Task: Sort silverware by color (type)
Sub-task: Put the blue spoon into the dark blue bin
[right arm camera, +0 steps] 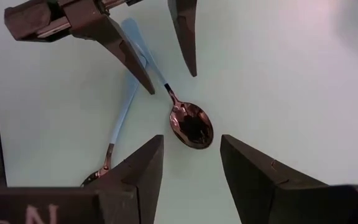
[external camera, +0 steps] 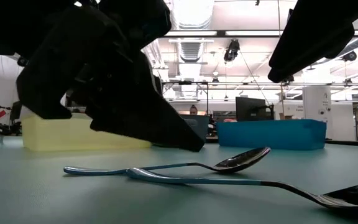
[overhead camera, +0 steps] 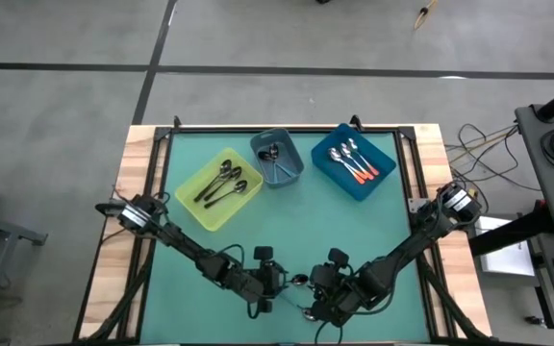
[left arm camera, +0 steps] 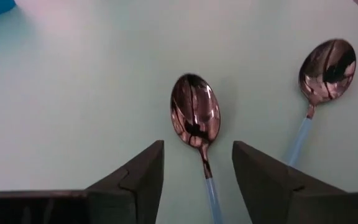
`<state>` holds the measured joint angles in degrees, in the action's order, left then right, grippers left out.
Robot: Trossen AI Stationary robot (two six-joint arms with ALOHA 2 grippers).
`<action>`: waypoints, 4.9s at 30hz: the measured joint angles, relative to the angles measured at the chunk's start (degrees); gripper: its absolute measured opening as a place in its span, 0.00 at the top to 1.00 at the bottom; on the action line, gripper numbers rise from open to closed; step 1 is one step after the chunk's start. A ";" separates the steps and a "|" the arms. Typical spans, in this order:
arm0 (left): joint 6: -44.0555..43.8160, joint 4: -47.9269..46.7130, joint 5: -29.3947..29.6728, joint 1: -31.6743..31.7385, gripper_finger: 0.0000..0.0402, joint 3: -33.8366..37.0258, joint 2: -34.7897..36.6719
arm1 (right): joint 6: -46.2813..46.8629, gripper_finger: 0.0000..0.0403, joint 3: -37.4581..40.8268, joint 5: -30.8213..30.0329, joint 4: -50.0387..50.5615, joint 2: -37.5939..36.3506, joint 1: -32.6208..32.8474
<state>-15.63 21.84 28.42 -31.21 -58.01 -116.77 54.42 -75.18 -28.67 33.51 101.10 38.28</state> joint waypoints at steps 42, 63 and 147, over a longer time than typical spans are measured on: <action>-6.10 2.75 -2.84 2.28 0.99 1.43 -2.89 | -0.44 0.62 0.22 -1.29 0.05 0.07 -0.04; -1.34 -7.33 10.35 2.30 1.00 1.72 5.76 | 18.42 0.63 0.63 -11.11 0.27 0.07 0.11; 2.95 -19.29 2.08 4.53 0.52 1.57 17.40 | -27.69 0.97 -11.93 -9.88 13.50 -1.55 -9.25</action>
<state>-12.67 2.55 30.50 -26.69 -56.45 -99.37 26.72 -87.10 -38.54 47.01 99.55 29.04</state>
